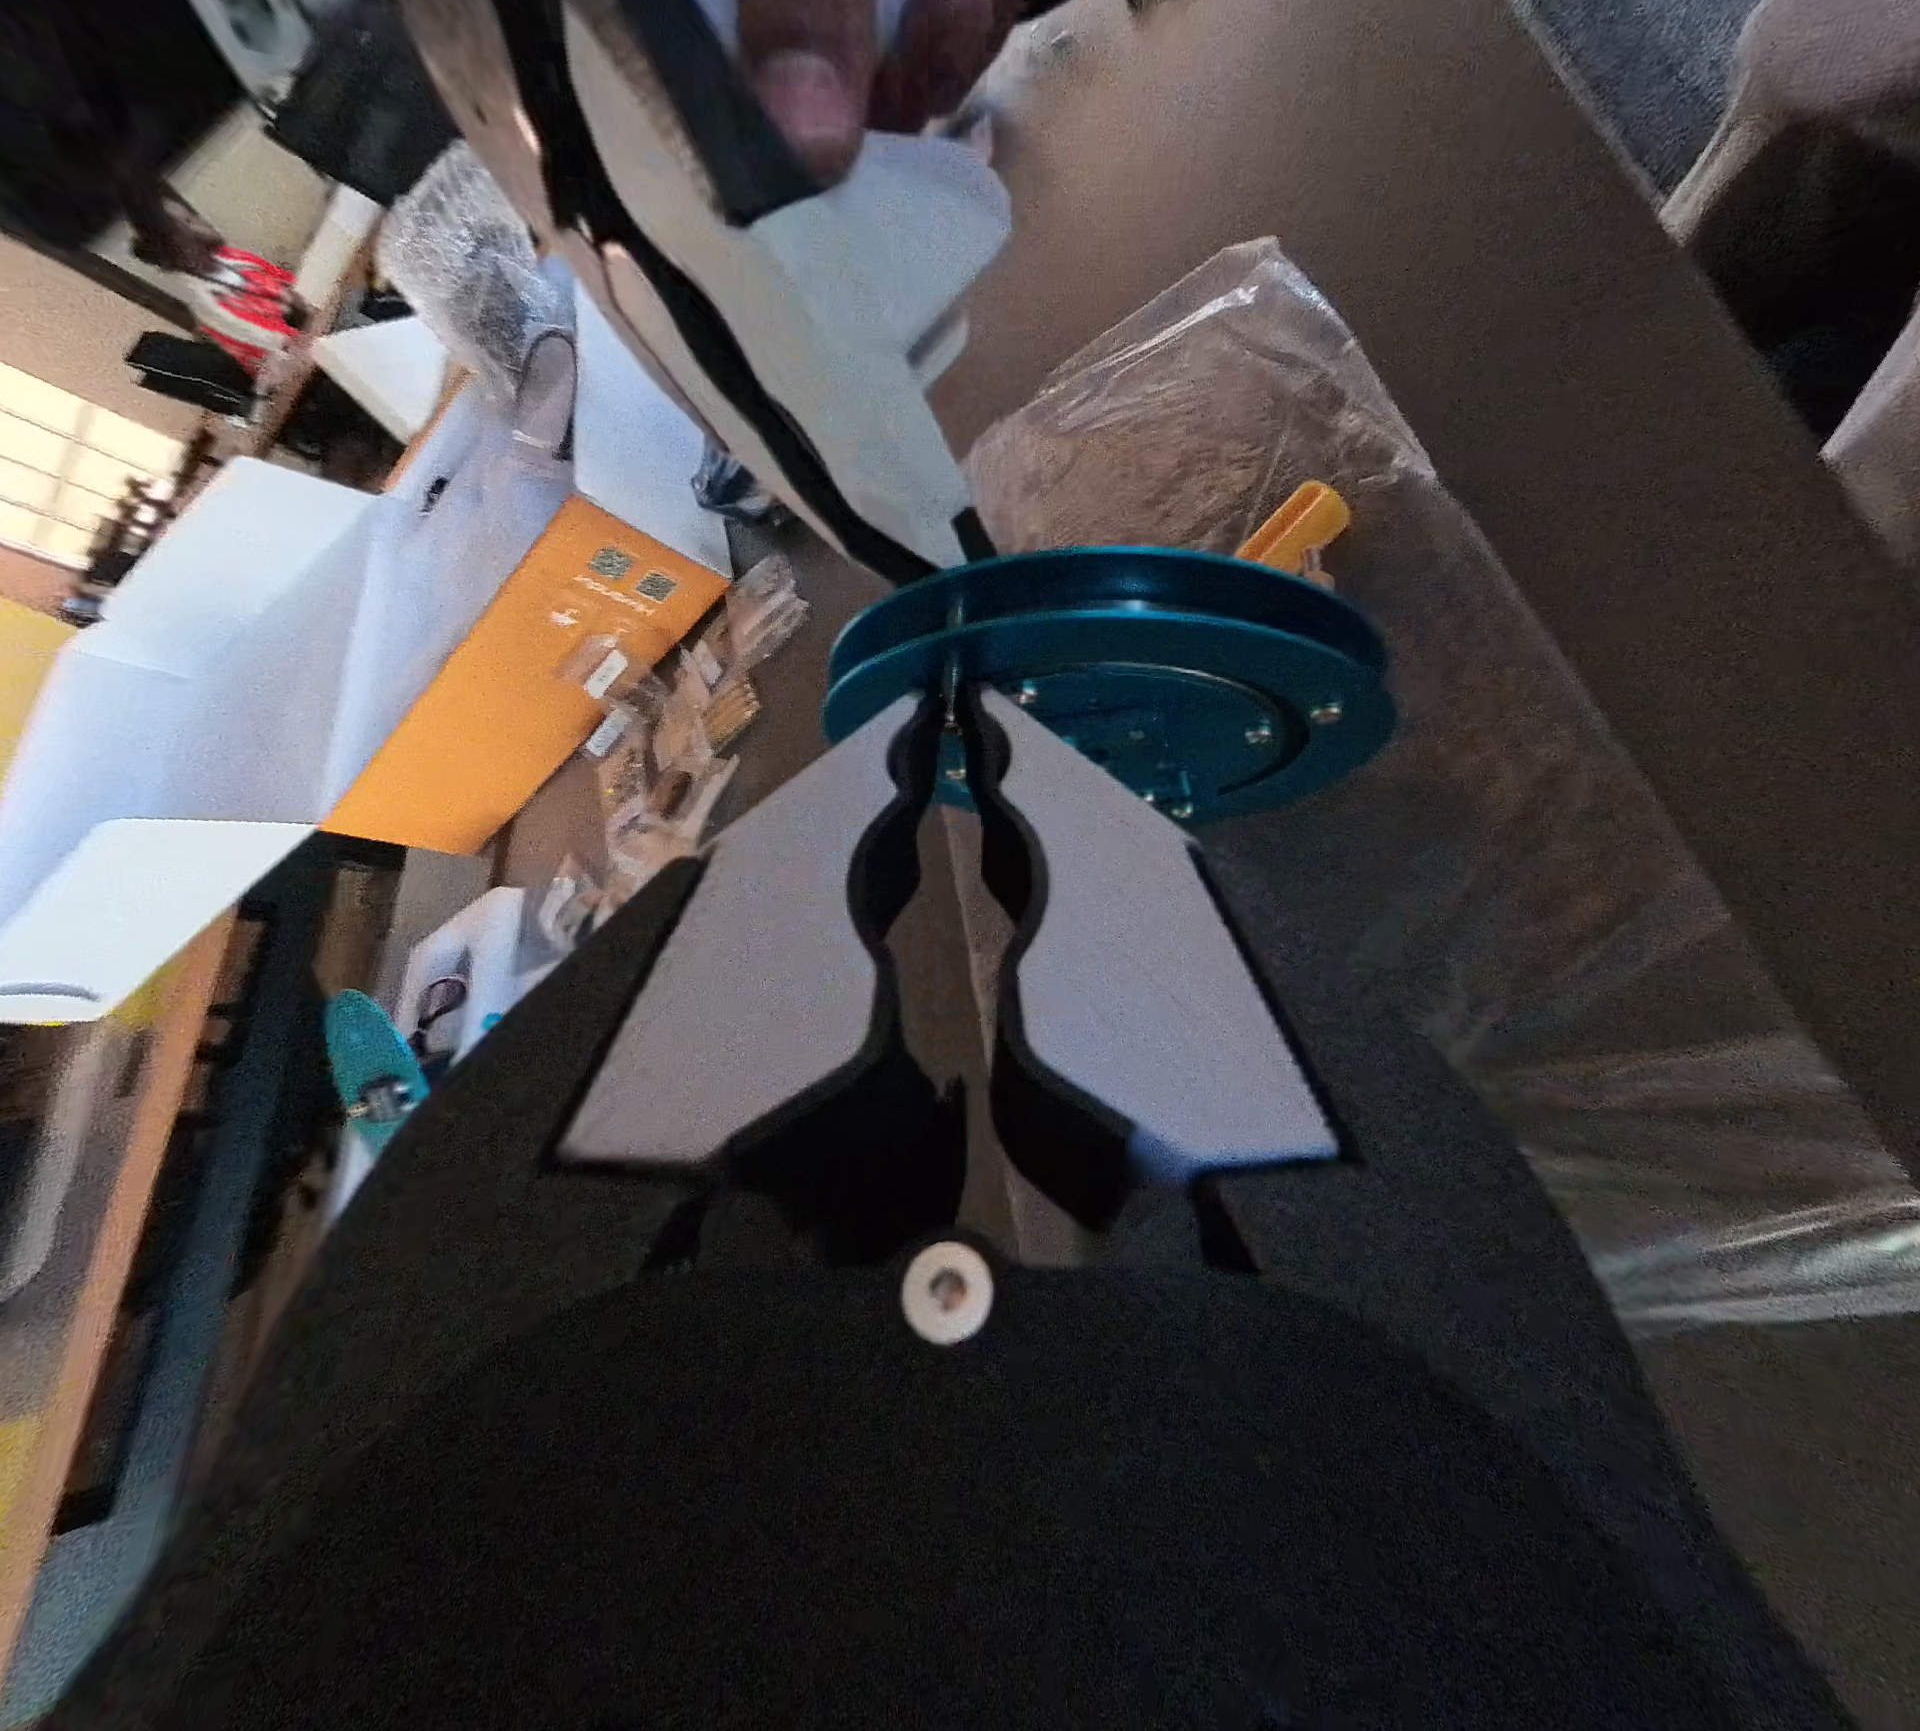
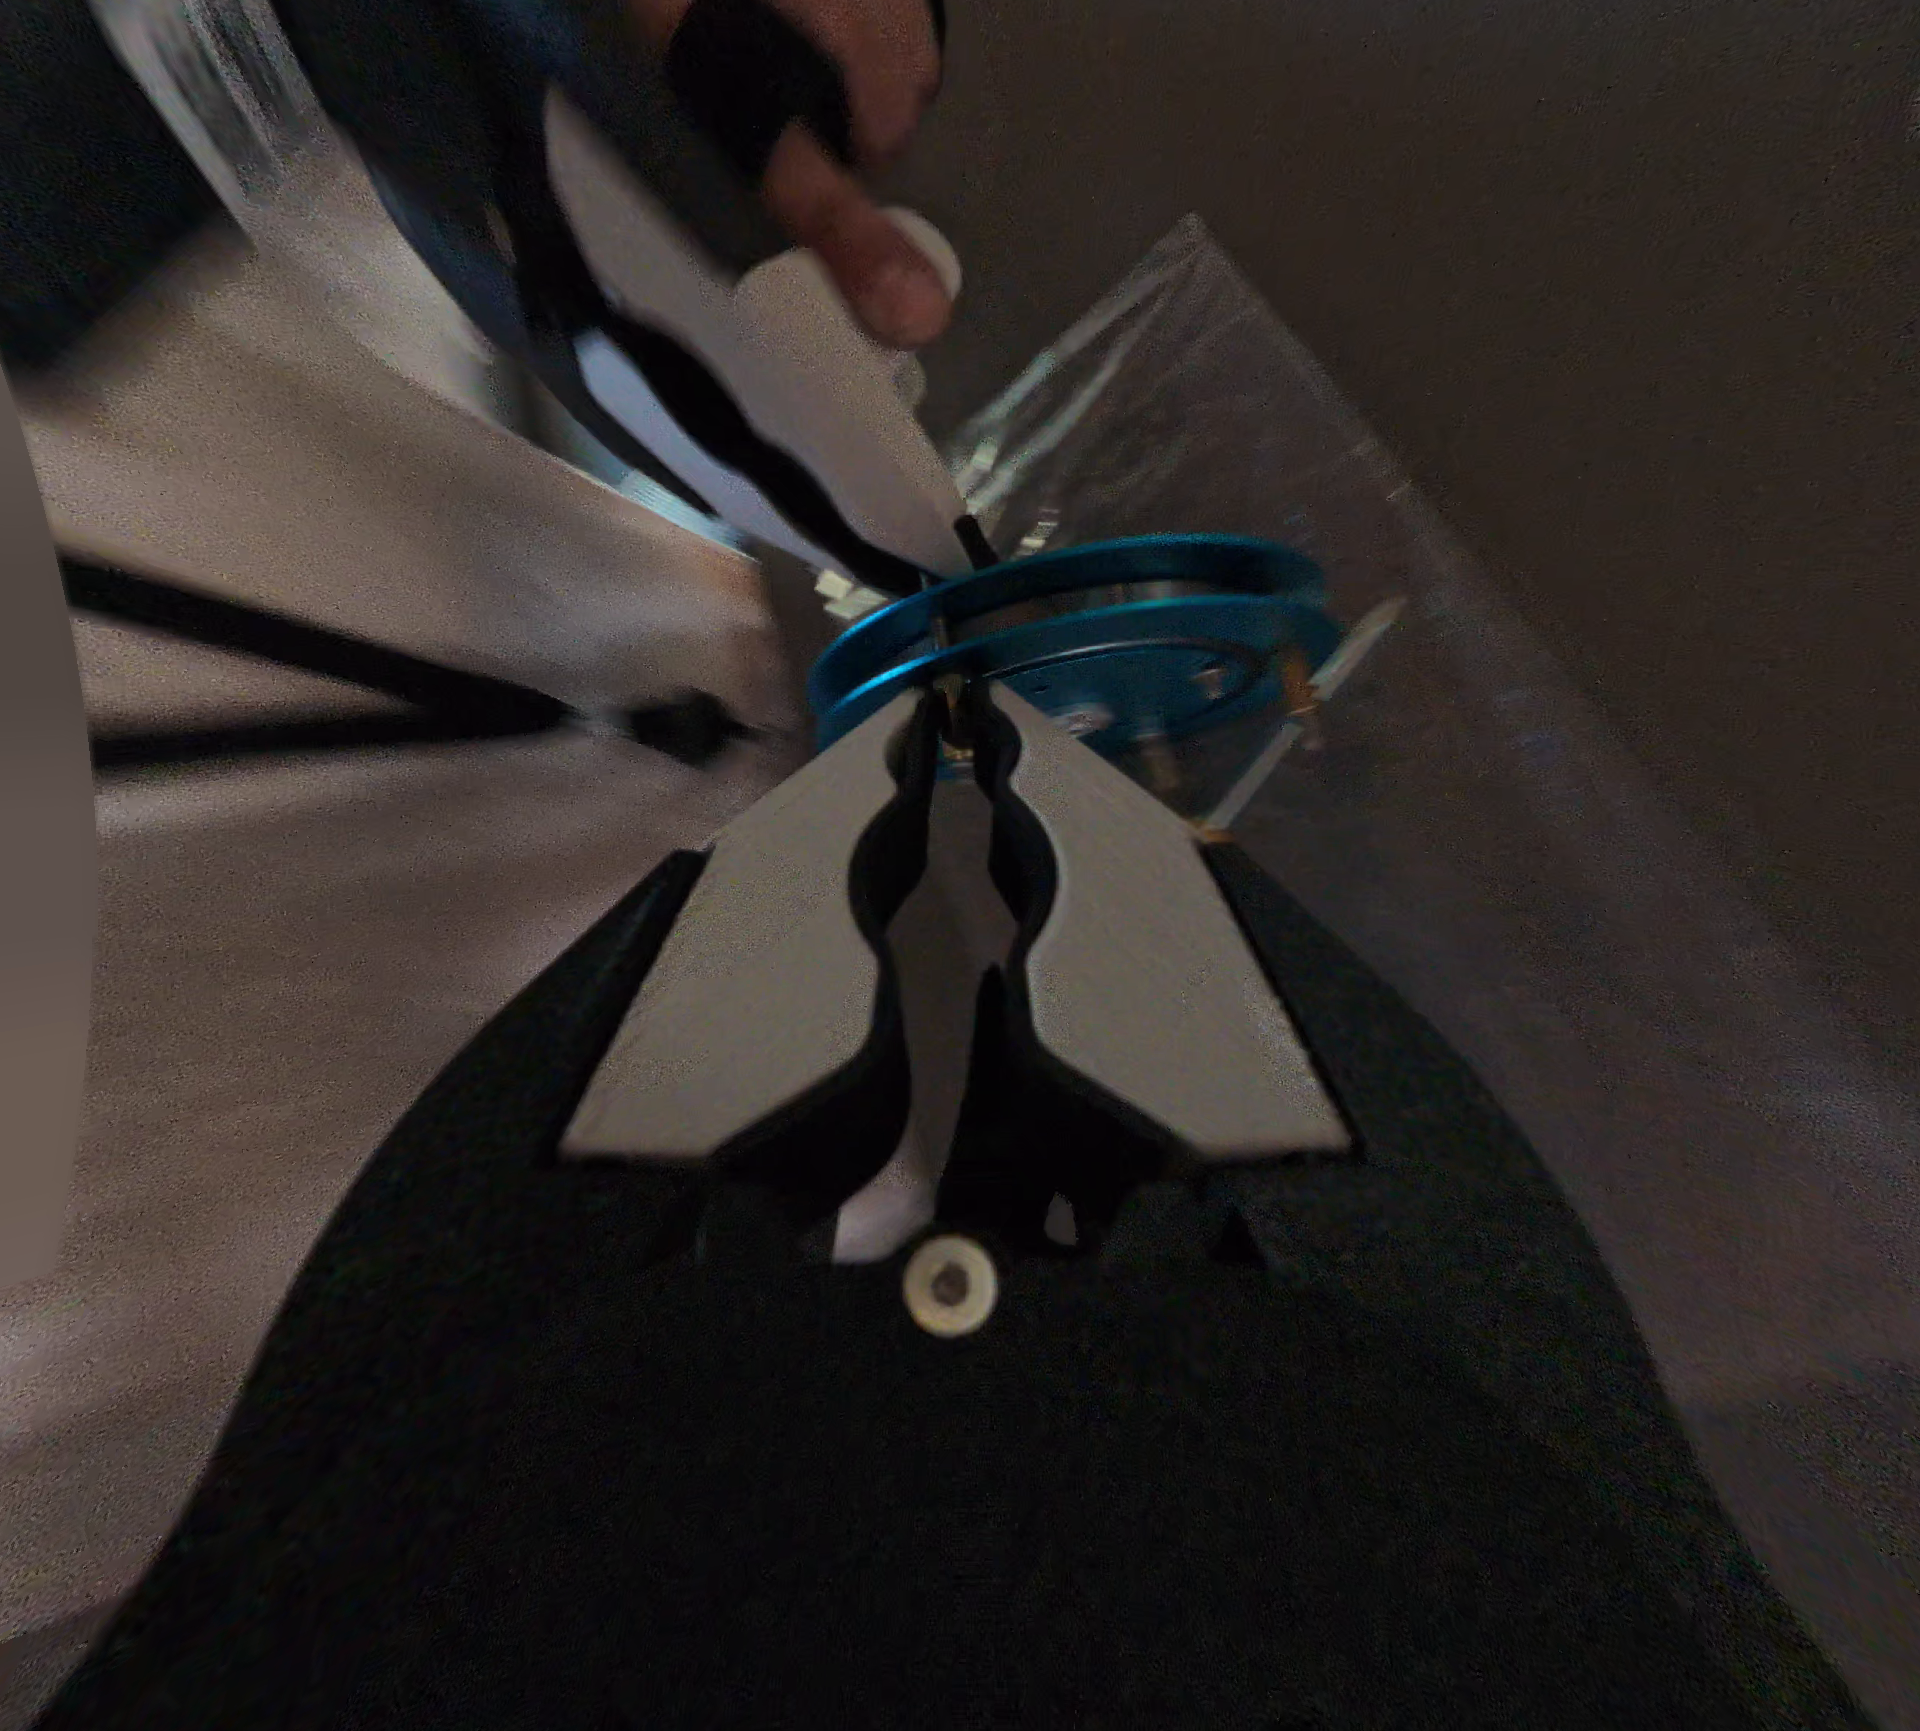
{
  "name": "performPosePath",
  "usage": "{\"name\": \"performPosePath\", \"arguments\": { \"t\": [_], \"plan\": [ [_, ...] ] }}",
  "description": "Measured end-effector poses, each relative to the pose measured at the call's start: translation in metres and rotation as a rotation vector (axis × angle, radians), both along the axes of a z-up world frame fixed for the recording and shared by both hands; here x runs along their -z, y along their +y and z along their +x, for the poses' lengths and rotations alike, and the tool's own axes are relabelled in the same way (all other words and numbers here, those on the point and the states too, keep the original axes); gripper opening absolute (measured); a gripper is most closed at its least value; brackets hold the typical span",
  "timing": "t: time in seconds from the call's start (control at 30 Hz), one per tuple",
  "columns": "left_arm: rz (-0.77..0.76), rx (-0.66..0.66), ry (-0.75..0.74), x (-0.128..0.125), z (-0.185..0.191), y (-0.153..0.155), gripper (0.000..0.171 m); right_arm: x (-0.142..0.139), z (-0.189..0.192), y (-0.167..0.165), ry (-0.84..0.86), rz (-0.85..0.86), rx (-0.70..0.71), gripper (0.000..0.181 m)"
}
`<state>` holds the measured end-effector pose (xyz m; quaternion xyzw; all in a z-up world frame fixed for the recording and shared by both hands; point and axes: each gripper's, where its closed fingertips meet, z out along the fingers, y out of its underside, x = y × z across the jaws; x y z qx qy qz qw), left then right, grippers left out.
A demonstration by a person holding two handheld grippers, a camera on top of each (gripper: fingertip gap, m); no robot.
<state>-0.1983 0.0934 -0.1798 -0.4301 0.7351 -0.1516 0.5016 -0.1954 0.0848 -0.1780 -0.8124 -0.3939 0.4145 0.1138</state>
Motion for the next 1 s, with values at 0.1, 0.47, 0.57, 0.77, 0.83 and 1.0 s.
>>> {"name": "performPosePath", "arguments": {
  "t": [0.1,0.47,0.57,0.77,0.83,1.0],
  "plan": [
    [0.026,-0.002,-0.003,0.000,-0.001,0.003,0.003,-0.002,-0.003,-0.001,0.195,-0.168,0.033,0.004],
    [-0.187,0.010,-0.009,0.001,-0.001,0.009,0.004,-0.015,0.002,-0.001,0.271,0.803,0.088,0.027],
    [-0.217,0.019,-0.010,0.001,-0.001,0.009,0.003,-0.020,-0.001,0.004,0.297,0.828,0.136,0.022],
    [-0.284,0.032,-0.012,0.002,-0.003,0.010,0.004,-0.006,-0.004,0.015,0.226,0.940,0.128,0.009],
    [-0.288,0.028,-0.014,0.002,-0.004,0.012,0.004,-0.005,-0.004,0.017,0.253,0.923,0.131,0.004],
    [-0.133,0.004,-0.027,0.002,-0.004,0.020,0.004,-0.005,-0.005,0.023,0.439,0.380,0.276,0.004]
  ]
}}
